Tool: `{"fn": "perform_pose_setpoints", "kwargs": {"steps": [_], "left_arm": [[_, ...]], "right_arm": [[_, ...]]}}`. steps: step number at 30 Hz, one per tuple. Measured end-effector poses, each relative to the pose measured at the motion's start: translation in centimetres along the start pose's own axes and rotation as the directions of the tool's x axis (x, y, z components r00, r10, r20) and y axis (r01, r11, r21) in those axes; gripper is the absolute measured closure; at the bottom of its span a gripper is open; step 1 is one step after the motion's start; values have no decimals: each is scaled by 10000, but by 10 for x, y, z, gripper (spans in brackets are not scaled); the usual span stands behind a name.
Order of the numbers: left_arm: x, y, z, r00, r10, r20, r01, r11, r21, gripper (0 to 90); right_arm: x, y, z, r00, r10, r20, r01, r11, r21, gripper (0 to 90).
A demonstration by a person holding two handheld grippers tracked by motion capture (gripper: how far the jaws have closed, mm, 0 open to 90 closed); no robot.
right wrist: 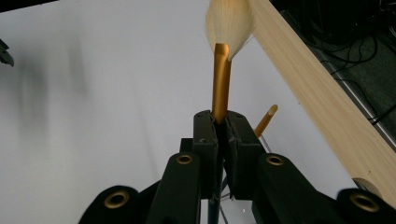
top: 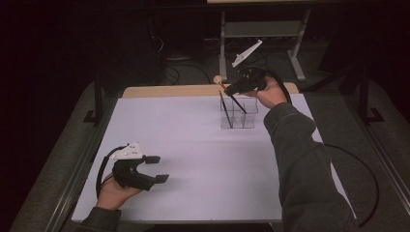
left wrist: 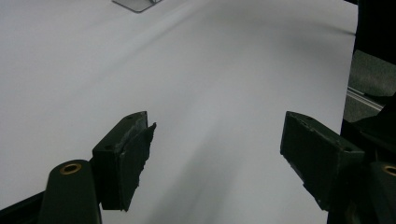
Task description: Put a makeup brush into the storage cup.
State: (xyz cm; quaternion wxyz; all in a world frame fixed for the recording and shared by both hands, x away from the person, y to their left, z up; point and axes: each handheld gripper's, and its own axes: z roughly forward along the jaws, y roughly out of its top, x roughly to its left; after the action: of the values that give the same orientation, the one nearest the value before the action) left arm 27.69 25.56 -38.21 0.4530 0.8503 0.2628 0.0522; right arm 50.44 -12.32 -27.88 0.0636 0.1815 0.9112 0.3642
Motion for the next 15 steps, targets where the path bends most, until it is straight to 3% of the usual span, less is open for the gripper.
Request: {"fn": "perform_pose_setpoints", "kwargs": {"steps": [15], "left_arm": [[0, 0, -2, 10000, 21, -30, -21, 10000, -27, 235]], "right_arm": [[-12, 8, 7, 9994, 195, 274, -193, 9998, -79, 828]]}}
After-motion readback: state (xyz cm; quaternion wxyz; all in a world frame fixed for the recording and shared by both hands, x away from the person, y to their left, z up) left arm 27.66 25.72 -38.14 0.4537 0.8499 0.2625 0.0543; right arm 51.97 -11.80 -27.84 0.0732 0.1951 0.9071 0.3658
